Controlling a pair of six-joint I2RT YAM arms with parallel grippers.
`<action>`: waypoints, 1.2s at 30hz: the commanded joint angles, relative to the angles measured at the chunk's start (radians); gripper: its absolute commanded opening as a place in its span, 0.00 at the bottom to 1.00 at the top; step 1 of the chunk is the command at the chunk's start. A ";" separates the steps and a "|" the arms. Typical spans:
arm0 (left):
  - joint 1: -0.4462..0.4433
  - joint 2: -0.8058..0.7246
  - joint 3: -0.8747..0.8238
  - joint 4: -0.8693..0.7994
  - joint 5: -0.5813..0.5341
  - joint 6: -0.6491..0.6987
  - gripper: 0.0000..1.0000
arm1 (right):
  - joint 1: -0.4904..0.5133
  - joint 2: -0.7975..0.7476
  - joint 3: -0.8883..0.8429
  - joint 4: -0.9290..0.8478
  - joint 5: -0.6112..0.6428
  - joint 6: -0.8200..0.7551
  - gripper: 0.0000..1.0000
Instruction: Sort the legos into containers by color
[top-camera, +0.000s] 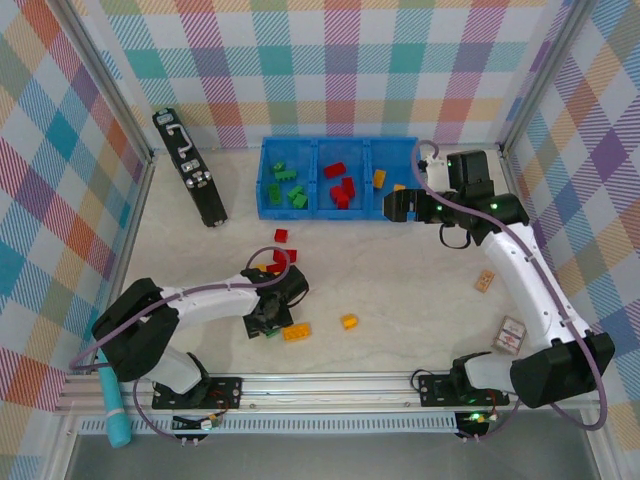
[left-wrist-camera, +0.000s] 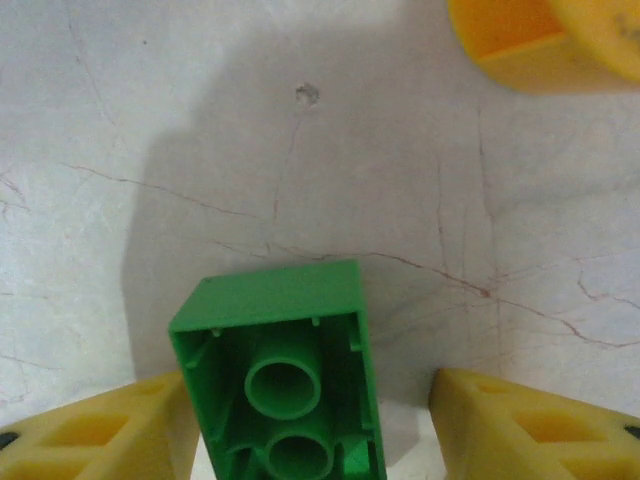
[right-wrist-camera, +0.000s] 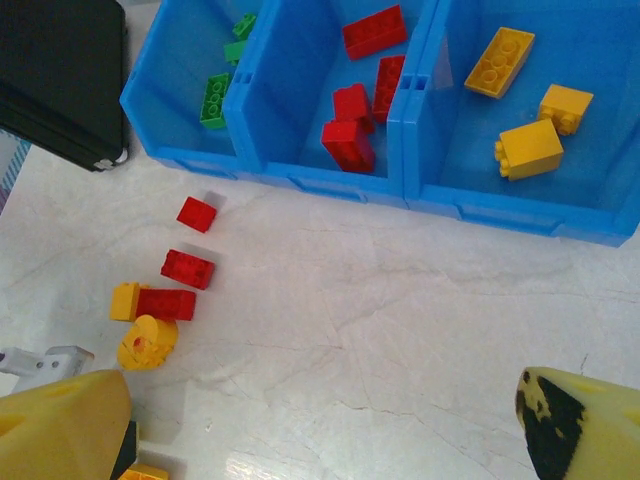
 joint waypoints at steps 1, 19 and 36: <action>-0.012 0.017 -0.028 -0.005 0.012 -0.017 0.51 | 0.006 -0.015 -0.003 -0.010 0.006 -0.023 0.99; 0.214 -0.003 0.433 -0.155 -0.201 0.411 0.21 | 0.065 -0.190 -0.418 0.080 -0.130 0.377 0.99; 0.470 0.550 1.033 0.131 -0.099 0.794 0.20 | 0.498 -0.354 -0.629 0.195 0.147 0.239 0.99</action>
